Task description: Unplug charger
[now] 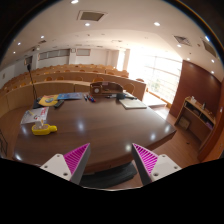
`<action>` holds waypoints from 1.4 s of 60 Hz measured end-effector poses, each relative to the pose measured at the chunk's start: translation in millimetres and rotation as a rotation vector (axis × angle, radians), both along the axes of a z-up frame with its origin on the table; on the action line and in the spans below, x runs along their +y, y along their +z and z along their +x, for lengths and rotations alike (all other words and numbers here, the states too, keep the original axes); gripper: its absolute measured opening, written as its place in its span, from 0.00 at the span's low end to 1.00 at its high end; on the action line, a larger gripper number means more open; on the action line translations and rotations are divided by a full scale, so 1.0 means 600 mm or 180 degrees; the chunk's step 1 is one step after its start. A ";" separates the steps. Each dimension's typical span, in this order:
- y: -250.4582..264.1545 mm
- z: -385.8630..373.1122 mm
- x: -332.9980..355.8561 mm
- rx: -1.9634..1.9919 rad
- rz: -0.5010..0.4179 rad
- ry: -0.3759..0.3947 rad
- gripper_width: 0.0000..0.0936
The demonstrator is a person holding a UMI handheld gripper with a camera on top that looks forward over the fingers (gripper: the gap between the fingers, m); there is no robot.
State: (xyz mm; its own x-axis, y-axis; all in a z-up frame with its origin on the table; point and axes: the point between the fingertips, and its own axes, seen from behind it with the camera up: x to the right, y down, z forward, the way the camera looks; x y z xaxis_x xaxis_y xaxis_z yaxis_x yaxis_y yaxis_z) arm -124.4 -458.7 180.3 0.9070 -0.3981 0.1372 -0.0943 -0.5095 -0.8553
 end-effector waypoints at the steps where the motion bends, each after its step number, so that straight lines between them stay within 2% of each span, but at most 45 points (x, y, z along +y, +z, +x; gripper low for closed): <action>1: -0.007 -0.005 0.007 0.0009 -0.0009 0.0008 0.90; 17: -0.099 -0.084 -0.013 0.0068 -0.0197 0.0168 0.91; 29: -0.172 -0.256 0.041 0.0275 -0.0216 0.0707 0.91; 36: -0.172 -0.370 0.124 0.0295 -0.0033 0.1021 0.90; 42: -0.161 -0.451 0.213 0.0332 0.0152 0.1176 0.90; 50: -0.161 -0.516 0.338 0.0303 0.0253 0.1232 0.90; 61: -0.192 -0.539 0.475 0.0369 0.0246 0.1100 0.88; 70: -0.233 -0.530 0.539 0.0365 0.0180 0.0968 0.78; 75: -0.235 -0.526 0.560 0.0392 0.0228 0.0957 0.60; 78: -0.231 -0.508 0.567 0.0328 0.0255 0.0861 0.43; 84: -0.233 -0.510 0.567 0.0427 0.0258 0.0881 0.39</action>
